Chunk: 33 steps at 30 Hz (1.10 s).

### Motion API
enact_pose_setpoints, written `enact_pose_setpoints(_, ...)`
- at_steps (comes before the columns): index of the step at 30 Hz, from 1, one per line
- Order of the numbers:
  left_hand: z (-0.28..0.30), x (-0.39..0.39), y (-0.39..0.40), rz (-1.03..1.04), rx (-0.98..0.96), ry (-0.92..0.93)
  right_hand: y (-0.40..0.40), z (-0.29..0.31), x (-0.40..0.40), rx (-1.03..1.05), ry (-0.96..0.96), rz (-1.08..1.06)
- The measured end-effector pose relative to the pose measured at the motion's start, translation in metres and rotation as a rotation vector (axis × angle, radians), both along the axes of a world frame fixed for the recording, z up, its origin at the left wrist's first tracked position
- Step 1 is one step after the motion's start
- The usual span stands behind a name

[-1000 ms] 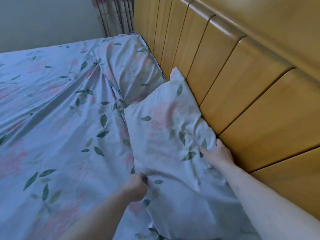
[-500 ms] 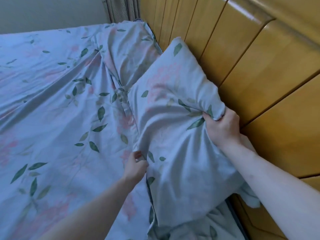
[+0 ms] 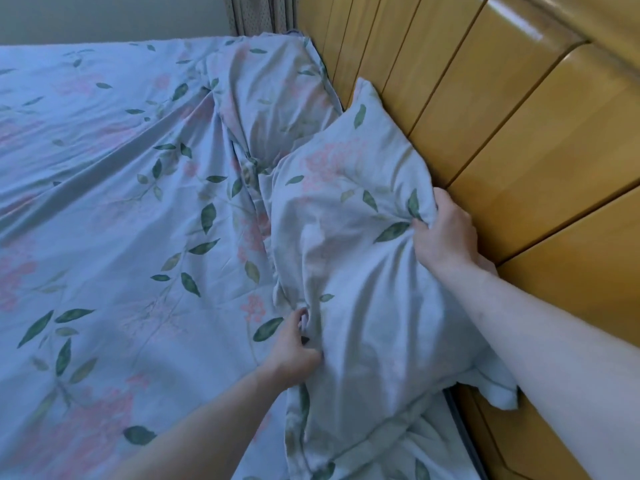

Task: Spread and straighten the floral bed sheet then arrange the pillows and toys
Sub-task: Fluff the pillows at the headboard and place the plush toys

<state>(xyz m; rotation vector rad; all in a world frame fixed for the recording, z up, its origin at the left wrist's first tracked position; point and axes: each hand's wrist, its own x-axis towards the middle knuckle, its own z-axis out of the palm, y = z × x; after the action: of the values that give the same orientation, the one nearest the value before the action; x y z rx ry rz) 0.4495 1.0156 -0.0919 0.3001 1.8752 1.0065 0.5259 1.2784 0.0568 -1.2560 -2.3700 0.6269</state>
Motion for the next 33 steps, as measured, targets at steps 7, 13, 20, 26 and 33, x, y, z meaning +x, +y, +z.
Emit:
enact_pose_setpoints(7,0.005,0.001,-0.005,0.559,0.009,-0.306,-0.020,-0.046,0.011,-0.147,-0.648,0.099)
enact_pose_setpoints(13,0.046,-0.005,-0.005,0.511,0.254,-0.160,-0.031,-0.070,0.018,-0.115,-0.041,-0.092)
enact_pose_setpoints(20,0.054,-0.027,-0.013,0.381,0.286,-0.075,-0.037,-0.090,0.022,-0.123,-0.006,-0.080)
enact_pose_setpoints(26,0.019,-0.046,-0.041,0.417,0.027,-0.225,-0.066,-0.105,0.013,-0.208,-0.264,-0.138)
enact_pose_setpoints(33,0.025,-0.050,-0.022,0.195,0.142,0.045,-0.076,-0.081,0.009,0.118,-0.085,0.010)
